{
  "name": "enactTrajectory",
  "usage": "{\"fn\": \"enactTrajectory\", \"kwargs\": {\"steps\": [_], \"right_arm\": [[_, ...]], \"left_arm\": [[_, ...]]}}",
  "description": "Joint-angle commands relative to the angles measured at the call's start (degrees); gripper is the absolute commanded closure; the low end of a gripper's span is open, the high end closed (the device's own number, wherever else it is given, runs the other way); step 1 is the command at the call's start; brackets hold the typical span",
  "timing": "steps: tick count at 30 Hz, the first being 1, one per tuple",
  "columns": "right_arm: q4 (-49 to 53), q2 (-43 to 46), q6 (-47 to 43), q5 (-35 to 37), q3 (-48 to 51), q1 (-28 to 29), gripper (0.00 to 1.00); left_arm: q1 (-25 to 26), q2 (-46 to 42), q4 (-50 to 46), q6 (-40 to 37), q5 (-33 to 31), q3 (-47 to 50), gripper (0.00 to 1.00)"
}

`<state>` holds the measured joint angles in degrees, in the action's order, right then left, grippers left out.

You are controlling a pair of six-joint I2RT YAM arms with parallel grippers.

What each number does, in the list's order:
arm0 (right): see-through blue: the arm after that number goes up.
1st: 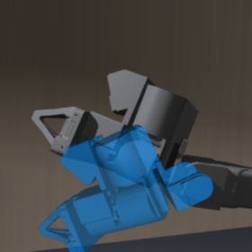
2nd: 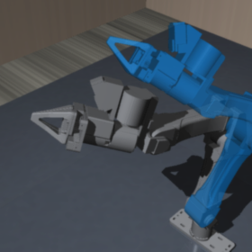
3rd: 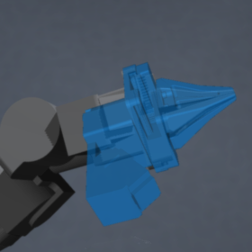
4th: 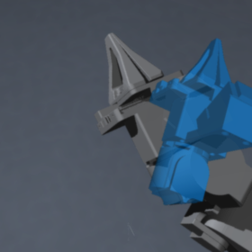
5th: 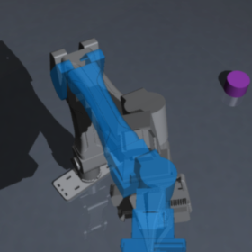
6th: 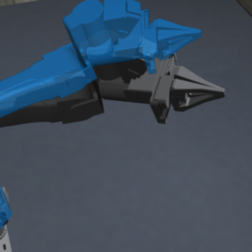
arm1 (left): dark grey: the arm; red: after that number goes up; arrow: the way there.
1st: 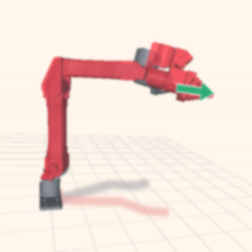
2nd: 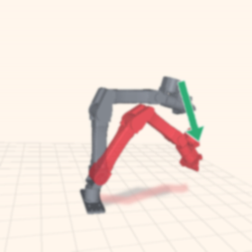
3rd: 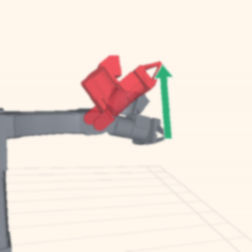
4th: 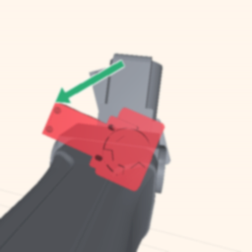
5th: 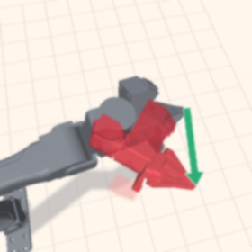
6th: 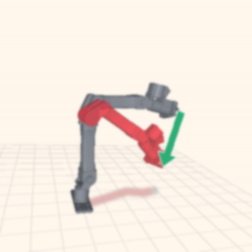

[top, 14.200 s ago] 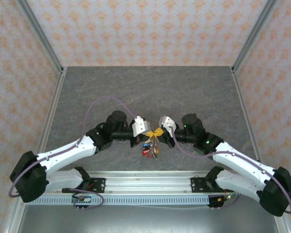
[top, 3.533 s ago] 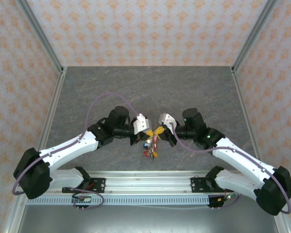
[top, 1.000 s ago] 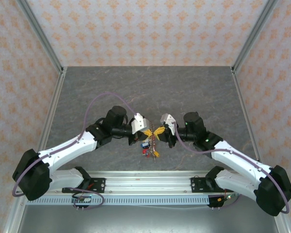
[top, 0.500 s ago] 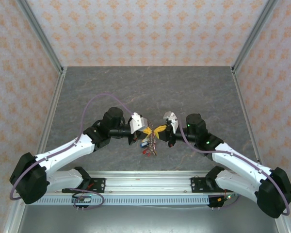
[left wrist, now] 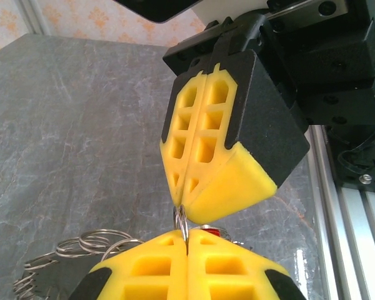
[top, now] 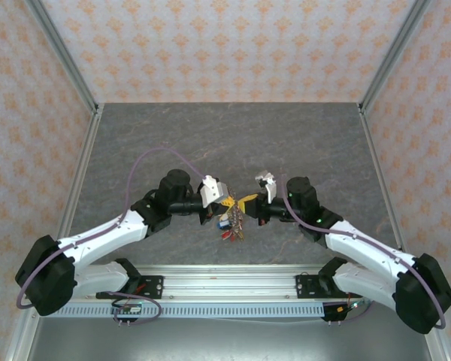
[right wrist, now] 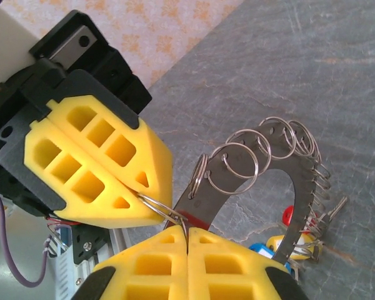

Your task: Put the keys on the keyring

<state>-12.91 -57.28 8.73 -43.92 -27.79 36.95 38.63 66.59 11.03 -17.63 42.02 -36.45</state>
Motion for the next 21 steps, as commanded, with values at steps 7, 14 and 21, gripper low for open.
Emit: {"fn": "enactTrajectory", "kwargs": {"steps": [7, 14, 21], "right_arm": [[7.3, -3.1, -4.4, 9.0, -1.0, -0.7, 0.84], [11.1, -3.2, -10.3, 9.0, -4.5, -0.7, 0.73], [17.0, 4.3, -29.2, 14.1, -5.0, -0.7, 0.72]], "left_arm": [[1.1, 0.5, 10.0, 0.8, 0.1, 0.0, 1.0], [1.2, 0.1, 8.2, 0.2, 0.2, -0.2, 1.0], [1.3, 0.0, 3.9, -1.6, 1.2, -1.9, 1.0]]}}
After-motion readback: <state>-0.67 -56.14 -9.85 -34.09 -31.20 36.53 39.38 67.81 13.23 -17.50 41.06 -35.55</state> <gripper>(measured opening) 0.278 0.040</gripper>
